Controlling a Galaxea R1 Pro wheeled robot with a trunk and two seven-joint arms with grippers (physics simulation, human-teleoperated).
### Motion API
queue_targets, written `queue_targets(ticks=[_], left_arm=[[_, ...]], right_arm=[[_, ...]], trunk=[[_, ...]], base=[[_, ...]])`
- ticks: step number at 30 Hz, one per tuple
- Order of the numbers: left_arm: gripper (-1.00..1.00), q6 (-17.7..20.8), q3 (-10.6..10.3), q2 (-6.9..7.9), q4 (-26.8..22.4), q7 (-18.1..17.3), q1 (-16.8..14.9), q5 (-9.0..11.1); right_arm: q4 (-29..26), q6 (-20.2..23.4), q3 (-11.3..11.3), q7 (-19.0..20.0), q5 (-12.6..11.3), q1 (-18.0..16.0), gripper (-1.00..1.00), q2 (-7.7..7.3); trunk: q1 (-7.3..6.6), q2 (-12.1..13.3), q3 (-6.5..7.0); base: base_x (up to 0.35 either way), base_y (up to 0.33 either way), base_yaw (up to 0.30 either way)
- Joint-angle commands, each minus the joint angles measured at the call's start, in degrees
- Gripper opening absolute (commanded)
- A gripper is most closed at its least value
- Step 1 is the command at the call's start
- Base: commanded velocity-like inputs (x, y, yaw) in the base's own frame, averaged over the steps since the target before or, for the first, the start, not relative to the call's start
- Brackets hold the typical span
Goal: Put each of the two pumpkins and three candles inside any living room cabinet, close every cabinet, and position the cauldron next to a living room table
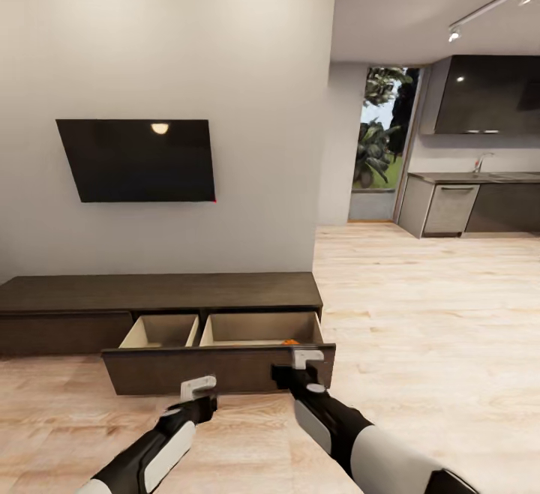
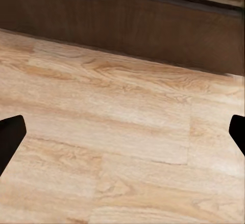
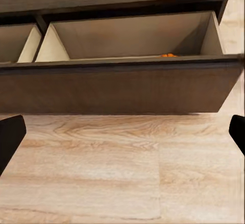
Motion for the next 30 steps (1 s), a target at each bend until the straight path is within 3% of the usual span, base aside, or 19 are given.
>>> queue_targets(ticks=[1,5,8,11,16,19,30], left_arm=[[1.0,-0.5,-0.7,0.42,0.2,-0.6,0.0,0.1],[1.0,-8.4,-1.8,1.5,4.5,-5.7,0.5,-0.3],[1.0,-15.2,-2.3,1.14,10.4,-7.3,0.7,-0.3],[1.0,-19.3,-2.5,0.53,13.6,-9.6,1.2,-0.3],[1.0,-20.8,-2.6,0.48,14.5,-11.6,3.0,-0.5],[1.0,-24.4,-2.6,0.43,14.8,-13.5,4.7,-0.5],[1.0,-26.9,-2.6,0.29,14.9,-13.9,5.2,-0.4]], right_arm=[[0.6,-0.9,0.7,-0.4,-0.5,0.0,1.0,0.0],[5.3,-5.6,1.5,-0.4,-0.5,0.4,1.0,0.25],[6.4,-9.0,1.6,0.0,-0.4,2.5,1.0,0.23],[6.6,-10.7,1.7,1.7,-0.5,4.3,1.0,0.14],[6.8,-11.3,1.6,2.5,-1.1,4.9,1.0,0.33],[6.9,-11.4,1.6,2.7,-1.0,6.0,1.0,0.19],[7.2,-14.7,1.6,2.8,-0.6,6.8,1.0,0.02]], trunk=[[0.0,-0.1,-0.07],[0.0,-0.1,-0.07],[0.0,-0.1,-0.07],[0.0,-0.1,-0.07],[0.0,-0.1,-0.07],[0.0,-0.1,-0.07],[0.0,-0.1,-0.07]], base=[[0.0,0.0,0.0],[0.0,0.0,0.0],[-0.002,0.0,0.0],[-0.088,0.0,0.0],[-0.145,0.0,0.0],[-0.073,0.0,0.0],[-0.15,0.0,0.0]])
